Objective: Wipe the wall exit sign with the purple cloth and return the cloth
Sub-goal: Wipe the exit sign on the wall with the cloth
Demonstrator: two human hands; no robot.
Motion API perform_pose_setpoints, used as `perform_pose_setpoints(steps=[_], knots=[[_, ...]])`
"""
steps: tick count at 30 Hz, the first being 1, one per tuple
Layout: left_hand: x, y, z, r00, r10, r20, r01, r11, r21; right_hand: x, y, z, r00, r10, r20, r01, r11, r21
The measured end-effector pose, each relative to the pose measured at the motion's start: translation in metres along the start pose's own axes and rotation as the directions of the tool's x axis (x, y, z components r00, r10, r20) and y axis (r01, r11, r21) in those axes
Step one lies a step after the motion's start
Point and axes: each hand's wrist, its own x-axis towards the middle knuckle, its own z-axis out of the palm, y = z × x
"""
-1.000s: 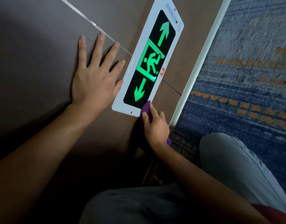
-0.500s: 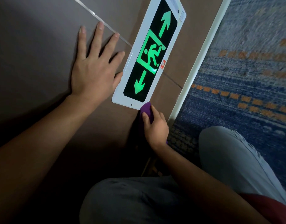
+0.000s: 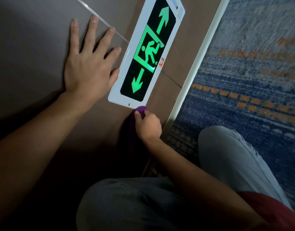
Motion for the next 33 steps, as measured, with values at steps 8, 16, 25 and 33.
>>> perform_pose_setpoints(steps=[8, 16, 25, 33], knots=[[-0.001, 0.001, -0.004, 1.000, -0.001, 0.011, 0.001, 1.000, 0.012, -0.011, -0.009, 0.002, 0.998, -0.025, 0.058, 0.030, 0.995, -0.091], [0.000, -0.003, 0.002, 1.000, 0.009, -0.010, -0.009, 0.999, -0.031, -0.023, 0.012, -0.009, 0.953, -0.300, -0.041, 0.302, 0.952, 0.053], [0.012, -0.004, -0.022, 0.999, 0.018, 0.031, -0.014, 0.993, -0.117, 0.044, 0.018, -0.045, 0.951, -0.182, -0.252, 0.215, 0.970, 0.110], [0.049, 0.002, -0.016, 0.999, 0.015, 0.052, -0.015, 1.000, -0.017, 0.037, 0.021, -0.013, 0.938, -0.260, -0.227, 0.272, 0.962, 0.022]])
